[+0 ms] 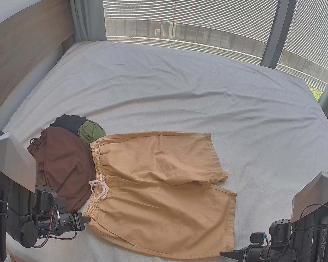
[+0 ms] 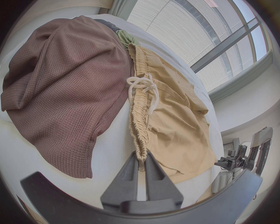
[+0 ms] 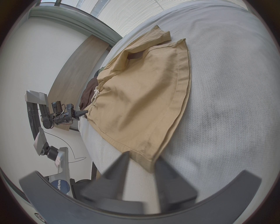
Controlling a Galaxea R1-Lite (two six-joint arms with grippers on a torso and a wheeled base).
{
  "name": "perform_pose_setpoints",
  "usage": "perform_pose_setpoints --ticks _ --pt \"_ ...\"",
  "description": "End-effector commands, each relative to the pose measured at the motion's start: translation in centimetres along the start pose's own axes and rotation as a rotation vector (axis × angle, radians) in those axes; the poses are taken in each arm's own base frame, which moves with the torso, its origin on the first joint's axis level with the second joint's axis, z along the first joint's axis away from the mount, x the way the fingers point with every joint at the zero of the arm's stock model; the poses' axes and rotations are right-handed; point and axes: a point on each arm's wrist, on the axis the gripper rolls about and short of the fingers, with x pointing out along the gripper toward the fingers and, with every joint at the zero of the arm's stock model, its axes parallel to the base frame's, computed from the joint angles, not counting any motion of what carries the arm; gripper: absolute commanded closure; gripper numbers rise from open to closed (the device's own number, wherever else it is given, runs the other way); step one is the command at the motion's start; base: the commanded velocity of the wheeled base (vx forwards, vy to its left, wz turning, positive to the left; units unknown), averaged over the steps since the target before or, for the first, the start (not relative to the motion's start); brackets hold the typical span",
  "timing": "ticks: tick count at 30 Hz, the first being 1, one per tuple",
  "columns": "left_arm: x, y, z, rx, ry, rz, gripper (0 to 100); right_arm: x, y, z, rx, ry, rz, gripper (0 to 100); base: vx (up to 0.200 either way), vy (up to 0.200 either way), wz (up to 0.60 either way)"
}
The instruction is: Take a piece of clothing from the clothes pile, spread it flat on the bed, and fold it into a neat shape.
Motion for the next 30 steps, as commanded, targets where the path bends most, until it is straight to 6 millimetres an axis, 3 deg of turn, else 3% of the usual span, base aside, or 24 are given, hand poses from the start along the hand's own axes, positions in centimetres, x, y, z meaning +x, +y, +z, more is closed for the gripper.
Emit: perform_pose_setpoints --ticks 1,13,30 --pt "0.0 0.0 0.0 0.000 -0.001 0.000 100 0.0 -0.1 0.0 0.001 -0.002 -0.002 100 0.000 0.000 0.00" --pt "-0.3 -0.1 -0.2 0.001 0.009 0.000 100 -0.5 -0.1 0.0 0.011 -0.004 -0.009 100 0.000 0.000 0.00" --pt "-2.8 0.1 -2.3 0.075 0.122 0.034 100 -1.7 0.9 -1.2 0.015 0.045 -0.010 100 0.000 0.000 0.00"
